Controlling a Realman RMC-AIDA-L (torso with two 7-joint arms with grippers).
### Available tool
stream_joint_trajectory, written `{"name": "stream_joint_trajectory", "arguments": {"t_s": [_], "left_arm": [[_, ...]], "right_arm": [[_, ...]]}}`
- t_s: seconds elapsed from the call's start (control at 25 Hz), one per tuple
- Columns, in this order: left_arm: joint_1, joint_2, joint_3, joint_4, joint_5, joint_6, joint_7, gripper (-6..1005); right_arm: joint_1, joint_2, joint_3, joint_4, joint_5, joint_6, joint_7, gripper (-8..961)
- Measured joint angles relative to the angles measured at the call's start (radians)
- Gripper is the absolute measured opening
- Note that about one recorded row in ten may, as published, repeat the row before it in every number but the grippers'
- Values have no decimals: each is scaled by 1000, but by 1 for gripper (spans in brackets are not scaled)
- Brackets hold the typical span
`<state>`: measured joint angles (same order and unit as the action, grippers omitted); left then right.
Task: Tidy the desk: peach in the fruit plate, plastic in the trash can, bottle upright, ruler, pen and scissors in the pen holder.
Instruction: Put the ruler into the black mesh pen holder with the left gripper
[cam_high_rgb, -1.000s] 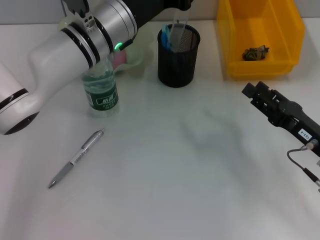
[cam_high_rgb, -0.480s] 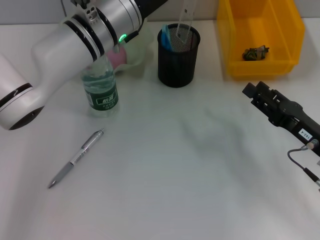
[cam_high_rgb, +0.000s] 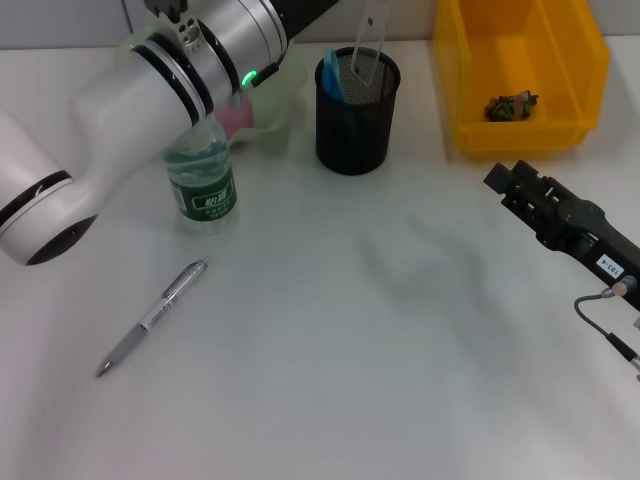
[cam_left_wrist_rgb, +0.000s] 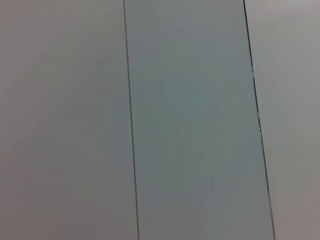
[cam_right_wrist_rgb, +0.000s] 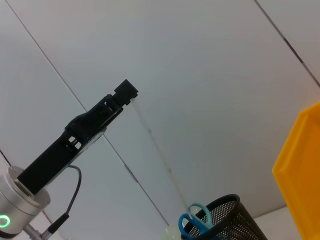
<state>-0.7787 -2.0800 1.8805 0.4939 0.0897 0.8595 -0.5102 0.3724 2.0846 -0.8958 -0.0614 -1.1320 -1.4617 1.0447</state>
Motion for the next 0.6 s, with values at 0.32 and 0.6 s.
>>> {"name": "stream_joint_trajectory", "arguments": {"t_s": [0.32,0.6], "left_arm": [[-5,0,16,-2,-7,-16,8,403],[-5,0,20,-2,-7,-35,9,404]], "right_arm": [[0,0,0,0,0,-1,0,588],[0,0,0,0,0,-3,0,589]]}}
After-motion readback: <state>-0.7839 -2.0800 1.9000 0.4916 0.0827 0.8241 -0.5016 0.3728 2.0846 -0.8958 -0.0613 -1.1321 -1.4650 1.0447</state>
